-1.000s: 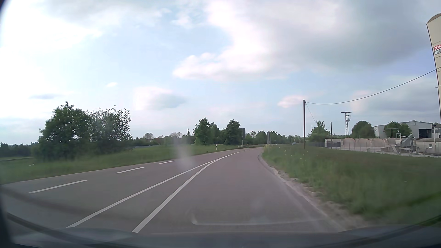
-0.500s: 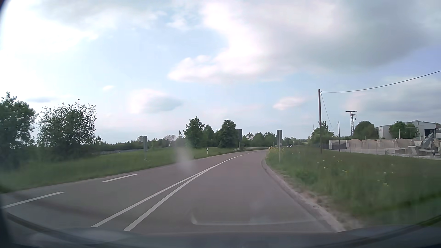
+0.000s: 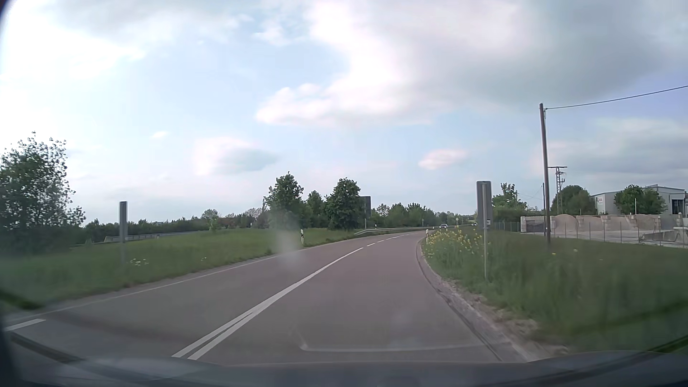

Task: Follow the waypoints while adhering to traffic rules and regulations

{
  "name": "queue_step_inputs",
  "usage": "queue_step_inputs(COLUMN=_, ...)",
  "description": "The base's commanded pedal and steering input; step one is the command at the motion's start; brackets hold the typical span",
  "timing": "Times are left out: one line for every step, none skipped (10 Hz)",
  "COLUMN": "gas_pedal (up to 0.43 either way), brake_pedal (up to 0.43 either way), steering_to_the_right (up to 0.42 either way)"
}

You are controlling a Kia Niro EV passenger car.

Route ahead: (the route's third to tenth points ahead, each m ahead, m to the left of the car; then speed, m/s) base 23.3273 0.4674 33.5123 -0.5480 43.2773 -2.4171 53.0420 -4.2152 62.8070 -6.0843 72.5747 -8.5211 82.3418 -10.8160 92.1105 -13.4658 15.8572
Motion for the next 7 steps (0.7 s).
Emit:
queue_step_inputs(gas_pedal=0.047, brake_pedal=0.000, steering_to_the_right=0.017)
queue_step_inputs(gas_pedal=0.047, brake_pedal=0.000, steering_to_the_right=0.020)
queue_step_inputs(gas_pedal=0.047, brake_pedal=0.000, steering_to_the_right=0.022)
queue_step_inputs(gas_pedal=0.047, brake_pedal=0.000, steering_to_the_right=0.022)
queue_step_inputs(gas_pedal=0.047, brake_pedal=0.000, steering_to_the_right=0.022)
queue_step_inputs(gas_pedal=0.047, brake_pedal=0.000, steering_to_the_right=0.022)
queue_step_inputs(gas_pedal=0.047, brake_pedal=0.000, steering_to_the_right=0.022)
